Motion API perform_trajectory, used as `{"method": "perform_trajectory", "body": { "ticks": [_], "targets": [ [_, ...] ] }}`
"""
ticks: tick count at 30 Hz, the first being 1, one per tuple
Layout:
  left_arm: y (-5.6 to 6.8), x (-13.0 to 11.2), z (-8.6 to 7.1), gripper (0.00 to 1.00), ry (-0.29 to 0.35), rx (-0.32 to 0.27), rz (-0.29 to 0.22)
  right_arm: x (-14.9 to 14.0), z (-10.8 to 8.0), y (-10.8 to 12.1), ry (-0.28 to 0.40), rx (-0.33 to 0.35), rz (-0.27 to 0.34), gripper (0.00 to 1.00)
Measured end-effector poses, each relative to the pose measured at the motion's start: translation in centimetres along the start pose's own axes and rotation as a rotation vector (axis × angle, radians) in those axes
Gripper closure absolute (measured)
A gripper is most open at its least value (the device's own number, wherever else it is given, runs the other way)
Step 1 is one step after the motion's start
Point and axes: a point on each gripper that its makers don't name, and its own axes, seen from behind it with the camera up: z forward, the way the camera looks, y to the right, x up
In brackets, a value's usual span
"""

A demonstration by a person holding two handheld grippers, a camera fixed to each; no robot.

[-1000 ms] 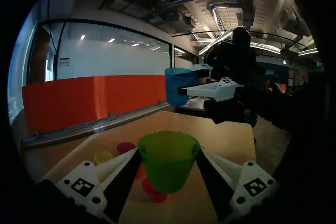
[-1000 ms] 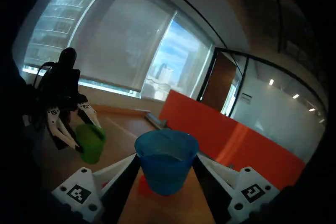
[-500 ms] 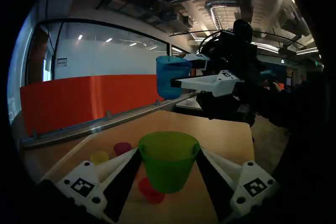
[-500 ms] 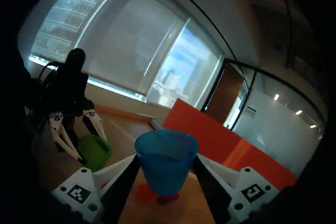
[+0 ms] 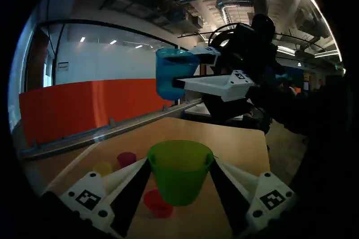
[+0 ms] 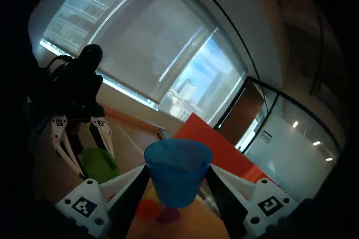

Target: Pour water

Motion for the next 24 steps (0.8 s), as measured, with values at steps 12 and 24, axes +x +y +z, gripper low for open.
{"method": "perform_trajectory", "body": {
  "ticks": [12,24],
  "targets": [
    [0.3,0.1,0.2,0.13,0.004,-0.010,-0.001,1.1,0.4,0.2,0.015,-0.007,-0.119,0.13],
    [0.7,0.4,0.3,0.13,0.012,-0.018,-0.001,1.9,0.7,-0.2,0.010,-0.006,-0.218,0.13]
  ]
}}
